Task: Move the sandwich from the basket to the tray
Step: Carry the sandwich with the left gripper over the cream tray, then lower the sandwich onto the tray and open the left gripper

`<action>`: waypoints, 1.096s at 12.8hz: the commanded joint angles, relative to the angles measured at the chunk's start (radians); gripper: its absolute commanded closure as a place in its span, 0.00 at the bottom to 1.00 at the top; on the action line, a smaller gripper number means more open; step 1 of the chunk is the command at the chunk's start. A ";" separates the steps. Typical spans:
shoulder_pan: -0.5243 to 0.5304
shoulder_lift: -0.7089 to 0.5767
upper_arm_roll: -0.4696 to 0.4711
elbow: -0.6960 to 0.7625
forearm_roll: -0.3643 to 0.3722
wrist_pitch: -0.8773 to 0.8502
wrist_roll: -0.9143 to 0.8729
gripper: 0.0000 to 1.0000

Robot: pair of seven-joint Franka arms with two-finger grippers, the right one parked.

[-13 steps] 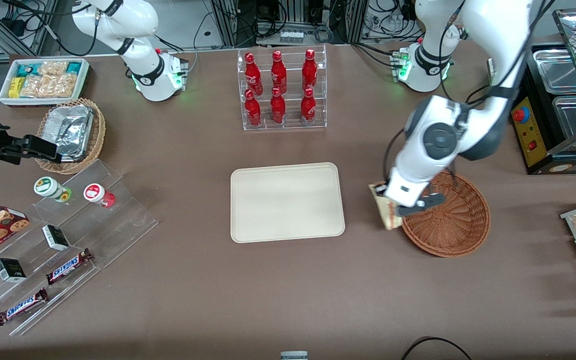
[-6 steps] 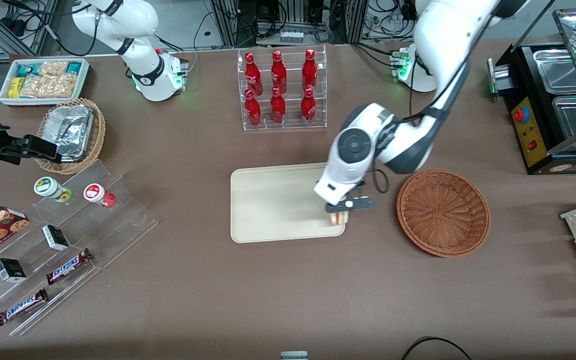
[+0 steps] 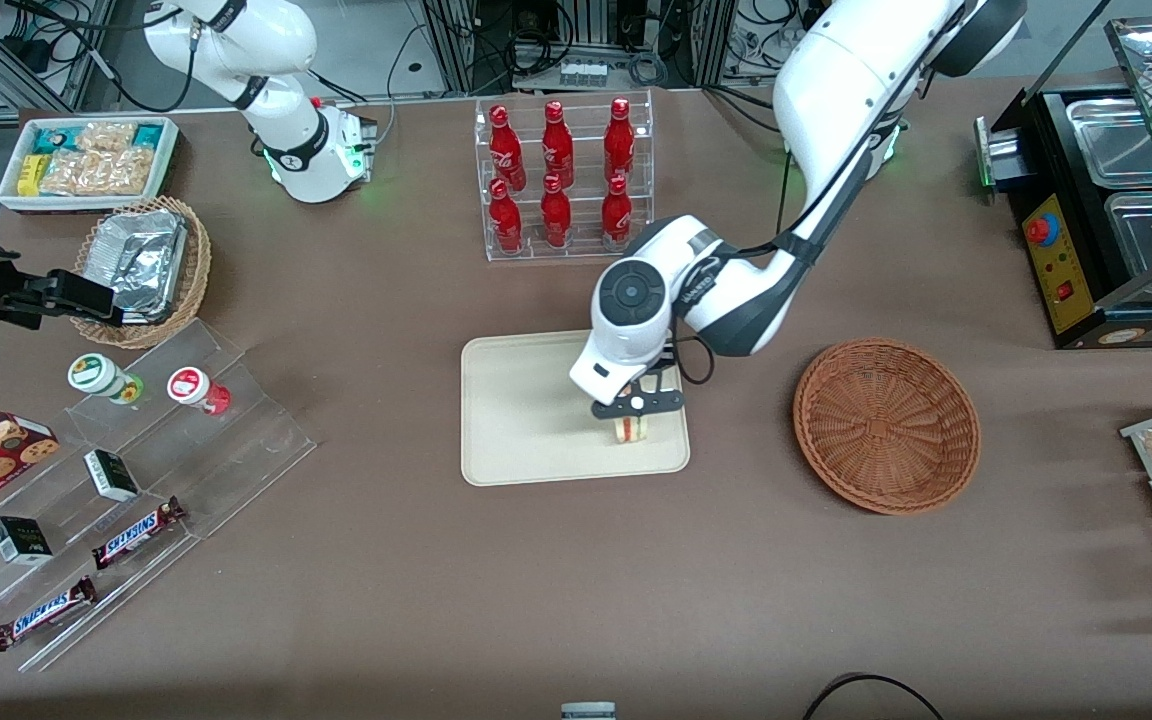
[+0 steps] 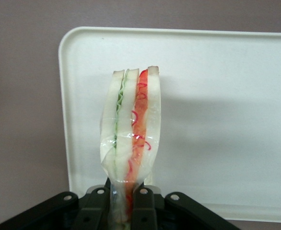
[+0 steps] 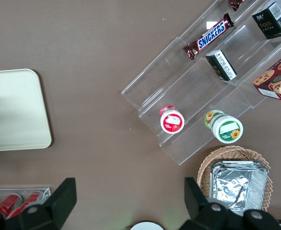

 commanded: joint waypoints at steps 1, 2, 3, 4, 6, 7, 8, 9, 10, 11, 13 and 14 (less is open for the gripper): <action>-0.033 0.064 0.010 0.098 0.021 -0.027 -0.033 1.00; -0.047 0.085 0.010 0.127 0.022 -0.024 -0.044 1.00; -0.061 0.116 0.011 0.165 0.022 -0.024 -0.047 1.00; -0.062 0.133 0.011 0.184 0.030 -0.024 -0.050 1.00; -0.071 0.168 0.008 0.210 0.062 -0.009 -0.080 1.00; -0.096 0.177 0.011 0.227 0.074 -0.009 -0.088 1.00; -0.099 0.179 0.011 0.228 0.074 -0.007 -0.093 1.00; -0.099 0.180 0.011 0.230 0.074 -0.007 -0.093 1.00; -0.099 0.180 0.011 0.230 0.074 -0.007 -0.094 1.00; -0.101 0.180 0.011 0.230 0.074 -0.006 -0.099 1.00; -0.102 0.183 0.011 0.228 0.076 0.005 -0.120 1.00; -0.102 0.189 0.013 0.228 0.076 0.005 -0.123 1.00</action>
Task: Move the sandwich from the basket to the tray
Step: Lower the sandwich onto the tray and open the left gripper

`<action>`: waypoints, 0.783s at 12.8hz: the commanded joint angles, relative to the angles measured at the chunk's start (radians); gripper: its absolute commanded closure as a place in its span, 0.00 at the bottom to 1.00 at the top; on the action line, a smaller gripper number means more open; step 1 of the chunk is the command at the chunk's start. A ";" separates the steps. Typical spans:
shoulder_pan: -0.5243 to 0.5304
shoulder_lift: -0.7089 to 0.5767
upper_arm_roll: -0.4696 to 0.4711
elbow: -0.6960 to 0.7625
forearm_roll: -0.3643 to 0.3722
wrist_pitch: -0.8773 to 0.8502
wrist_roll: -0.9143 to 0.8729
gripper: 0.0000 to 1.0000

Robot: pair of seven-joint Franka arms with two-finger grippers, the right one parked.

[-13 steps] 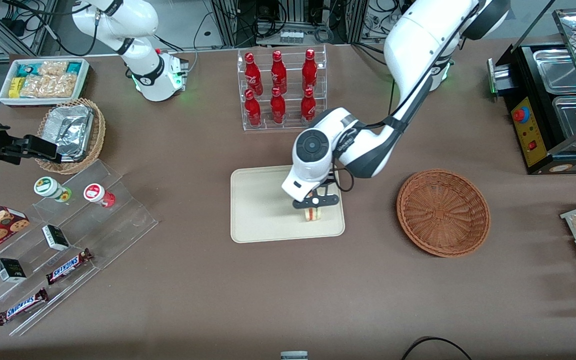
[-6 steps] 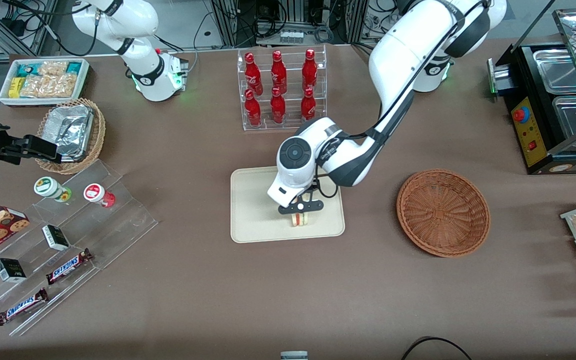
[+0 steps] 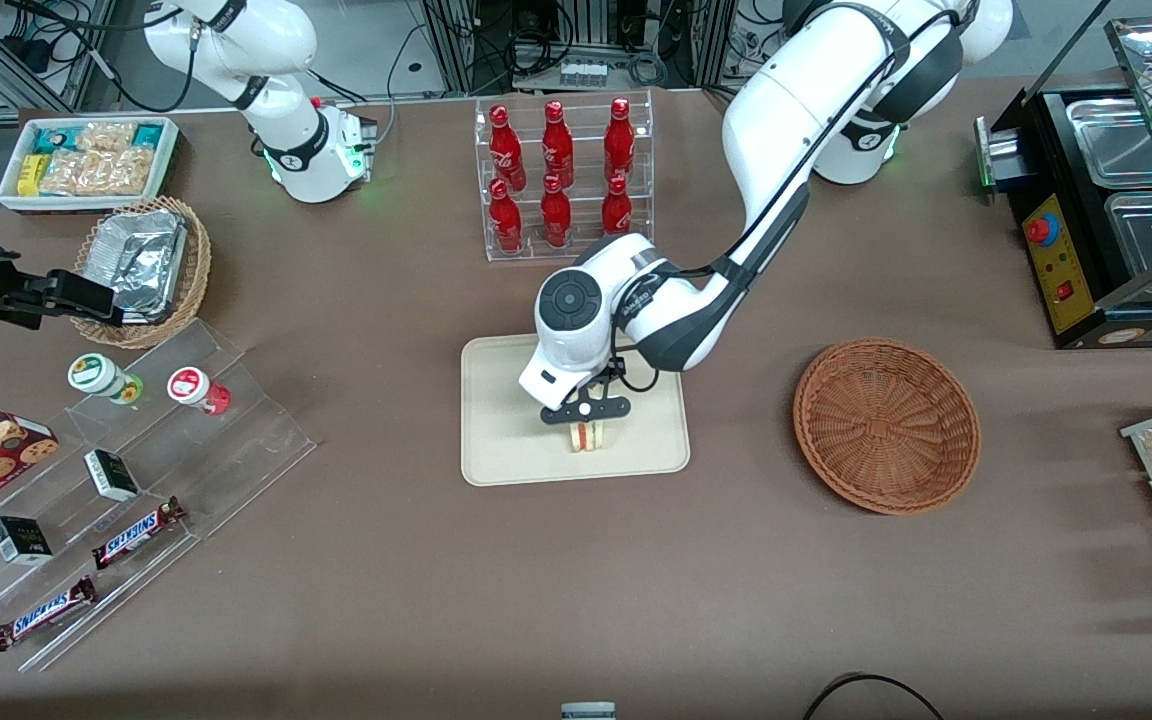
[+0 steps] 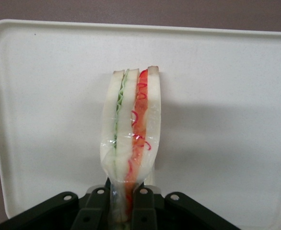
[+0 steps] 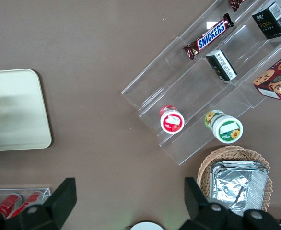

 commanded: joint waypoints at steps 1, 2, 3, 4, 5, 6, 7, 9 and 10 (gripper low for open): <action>-0.016 0.022 0.011 0.033 0.019 0.003 -0.048 1.00; -0.017 0.027 0.011 0.033 0.021 0.003 -0.071 1.00; -0.023 0.030 0.012 0.033 0.030 0.003 -0.078 1.00; -0.022 0.033 0.011 0.031 0.051 0.003 -0.079 1.00; -0.024 0.036 0.011 0.031 0.054 0.003 -0.079 1.00; -0.024 0.036 0.011 0.031 0.053 0.004 -0.079 1.00; -0.022 0.039 0.011 0.031 0.053 0.006 -0.081 0.70; -0.022 0.041 0.011 0.031 0.053 0.007 -0.076 0.00; -0.022 0.039 0.011 0.031 0.053 0.007 -0.075 0.00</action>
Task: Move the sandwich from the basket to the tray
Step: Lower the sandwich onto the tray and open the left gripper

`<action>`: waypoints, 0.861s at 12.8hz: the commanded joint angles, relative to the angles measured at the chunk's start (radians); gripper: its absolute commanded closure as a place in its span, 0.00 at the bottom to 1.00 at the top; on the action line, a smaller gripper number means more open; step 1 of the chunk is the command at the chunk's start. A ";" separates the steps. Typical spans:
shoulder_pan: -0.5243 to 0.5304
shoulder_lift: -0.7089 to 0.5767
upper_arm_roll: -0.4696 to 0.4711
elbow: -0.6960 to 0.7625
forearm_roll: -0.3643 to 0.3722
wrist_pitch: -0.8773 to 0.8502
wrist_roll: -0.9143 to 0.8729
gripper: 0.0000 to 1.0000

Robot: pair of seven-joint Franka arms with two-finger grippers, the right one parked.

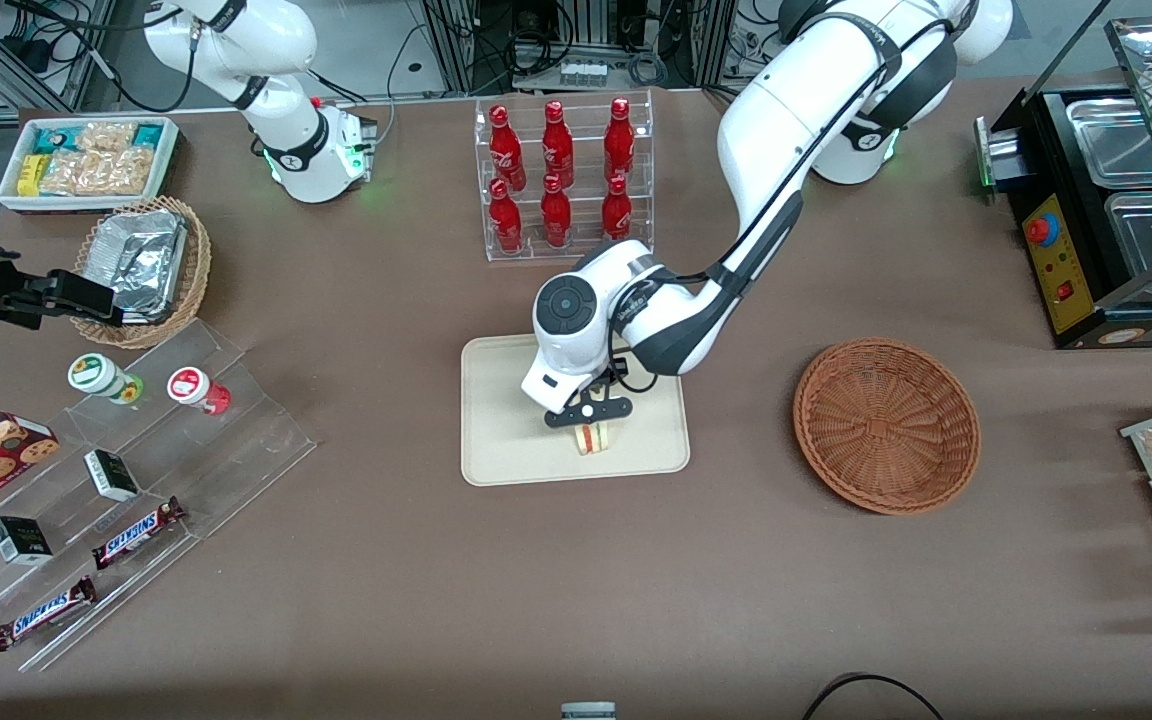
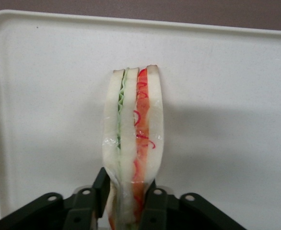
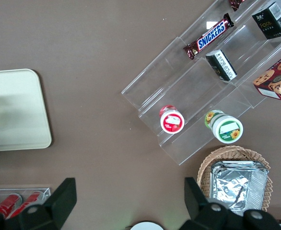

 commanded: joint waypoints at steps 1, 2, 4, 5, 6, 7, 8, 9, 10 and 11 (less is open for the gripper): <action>-0.016 0.010 0.010 0.031 0.020 -0.002 -0.021 0.00; -0.016 0.007 0.008 0.036 0.020 -0.002 -0.024 0.00; -0.016 -0.006 0.008 0.043 0.020 -0.015 -0.025 0.00; -0.013 -0.028 0.008 0.048 0.018 -0.022 -0.024 0.00; -0.007 -0.045 0.007 0.053 0.015 -0.045 -0.021 0.00; -0.004 -0.059 0.007 0.075 0.014 -0.071 -0.013 0.00; -0.004 -0.062 0.007 0.111 0.014 -0.115 -0.011 0.00; -0.004 -0.068 0.005 0.149 0.014 -0.163 -0.011 0.00; -0.004 -0.077 0.002 0.180 0.011 -0.206 -0.010 0.00; -0.001 -0.103 0.001 0.201 0.008 -0.235 -0.008 0.00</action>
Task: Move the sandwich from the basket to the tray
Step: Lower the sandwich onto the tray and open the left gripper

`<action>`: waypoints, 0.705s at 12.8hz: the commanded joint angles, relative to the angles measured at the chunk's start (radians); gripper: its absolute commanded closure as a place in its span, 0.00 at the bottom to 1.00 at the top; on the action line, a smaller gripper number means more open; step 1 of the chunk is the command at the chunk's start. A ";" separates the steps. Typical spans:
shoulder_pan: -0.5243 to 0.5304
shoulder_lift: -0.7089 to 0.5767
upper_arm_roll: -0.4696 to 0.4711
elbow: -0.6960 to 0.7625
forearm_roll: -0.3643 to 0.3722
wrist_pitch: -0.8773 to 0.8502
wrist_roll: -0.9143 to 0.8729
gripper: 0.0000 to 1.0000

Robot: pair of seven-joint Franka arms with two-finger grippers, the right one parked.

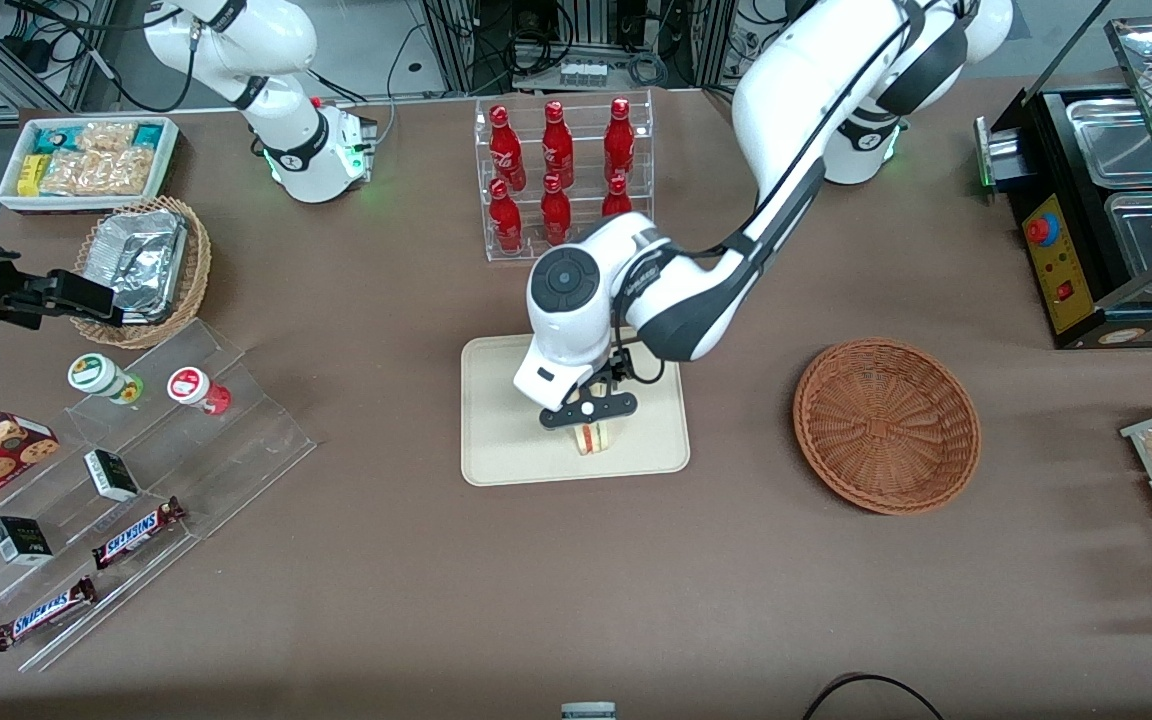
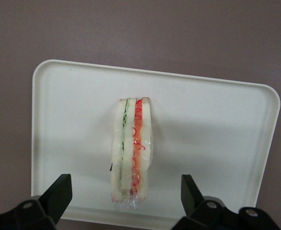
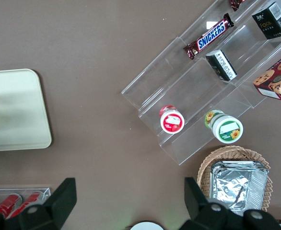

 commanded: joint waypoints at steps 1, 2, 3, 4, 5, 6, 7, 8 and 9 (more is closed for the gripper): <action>0.005 -0.067 0.001 0.048 0.005 -0.080 -0.004 0.00; 0.016 -0.096 0.001 0.046 0.004 -0.094 0.013 0.00; 0.039 -0.117 0.001 0.046 -0.018 -0.112 0.066 0.00; 0.065 -0.133 0.002 0.046 -0.047 -0.131 0.133 0.00; 0.097 -0.150 0.002 0.042 -0.067 -0.146 0.201 0.00; 0.129 -0.170 0.004 0.031 -0.068 -0.164 0.249 0.00; 0.166 -0.191 0.001 0.003 -0.071 -0.190 0.308 0.00; 0.203 -0.226 0.001 -0.041 -0.091 -0.191 0.370 0.00; 0.243 -0.264 0.002 -0.084 -0.119 -0.188 0.423 0.00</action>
